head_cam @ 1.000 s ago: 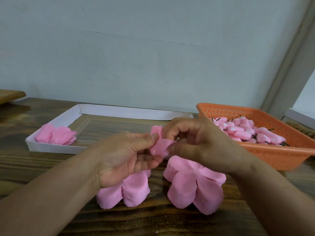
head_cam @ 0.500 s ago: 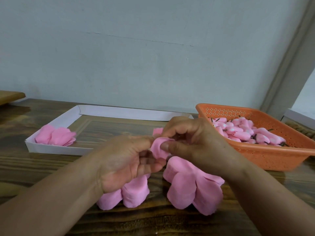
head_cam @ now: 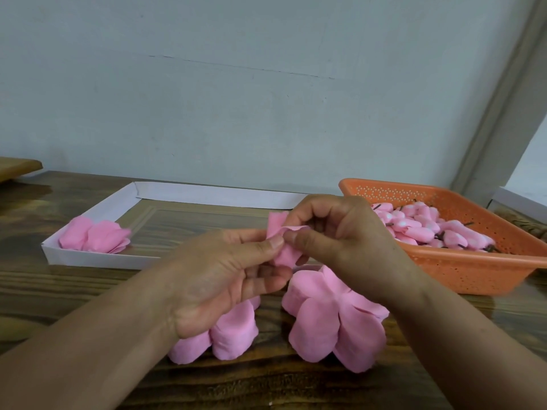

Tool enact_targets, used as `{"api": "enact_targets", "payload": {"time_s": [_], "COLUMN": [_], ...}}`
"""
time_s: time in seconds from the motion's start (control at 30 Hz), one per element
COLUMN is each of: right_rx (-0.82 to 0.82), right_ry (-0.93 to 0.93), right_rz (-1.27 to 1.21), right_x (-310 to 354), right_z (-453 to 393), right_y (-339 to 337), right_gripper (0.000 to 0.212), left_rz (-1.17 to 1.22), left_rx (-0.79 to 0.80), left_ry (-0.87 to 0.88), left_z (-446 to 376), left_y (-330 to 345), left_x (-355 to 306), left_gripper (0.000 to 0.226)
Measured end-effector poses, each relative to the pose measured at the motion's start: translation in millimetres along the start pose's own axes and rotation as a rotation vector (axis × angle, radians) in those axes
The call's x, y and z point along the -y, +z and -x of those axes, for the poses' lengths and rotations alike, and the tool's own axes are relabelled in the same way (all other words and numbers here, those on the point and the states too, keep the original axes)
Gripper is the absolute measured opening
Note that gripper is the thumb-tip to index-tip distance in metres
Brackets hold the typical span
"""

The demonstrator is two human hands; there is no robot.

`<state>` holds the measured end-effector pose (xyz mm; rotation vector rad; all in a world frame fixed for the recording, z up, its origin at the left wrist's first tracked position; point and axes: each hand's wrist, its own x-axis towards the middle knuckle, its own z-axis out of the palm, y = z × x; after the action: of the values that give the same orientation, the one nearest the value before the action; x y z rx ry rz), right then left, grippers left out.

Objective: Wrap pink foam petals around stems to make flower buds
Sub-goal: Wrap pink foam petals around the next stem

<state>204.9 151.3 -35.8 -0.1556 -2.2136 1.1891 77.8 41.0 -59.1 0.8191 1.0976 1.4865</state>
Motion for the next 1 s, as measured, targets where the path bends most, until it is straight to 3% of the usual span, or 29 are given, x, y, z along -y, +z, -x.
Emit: {"api": "enact_targets", "payload": {"time_s": [0.17,0.33,0.43,0.7,0.83,1.0], "right_rx": [0.041,0.017,0.044,0.247,0.332,0.229], "right_ry": [-0.029,-0.097,-0.112,-0.104,-0.056,-0.049], "right_rz": [-0.003,-0.038,0.009,0.208,0.277,0.255], "right_x": [1.6,5.2,6.7,16.9,19.3,14.3], "right_z": [-0.4,-0.3,0.8,4.5,6.0,2.5], "right_y": [-3.9,-22.1,-30.6,-37.5,-36.4,-24.9], "right_gripper": [0.011,0.031,0.030,0.032,0.020,0.020], "left_rz": [0.044,0.089,0.103,0.059,0.070,0.053], "left_rx": [-0.008,0.062,0.097,0.154,0.127,0.096], "left_ry": [-0.011,-0.074,-0.088,-0.063,-0.084,-0.078], "left_z": [0.5,1.1,1.4,1.2,0.5,1.1], "left_y": [1.1,-0.8,-2.7,-8.8,-9.1,-4.4], "left_x": [-1.8,-4.7,-3.5,0.2,0.3,-1.1], "left_gripper": [0.021,0.018,0.020,0.011,0.017,0.021]}}
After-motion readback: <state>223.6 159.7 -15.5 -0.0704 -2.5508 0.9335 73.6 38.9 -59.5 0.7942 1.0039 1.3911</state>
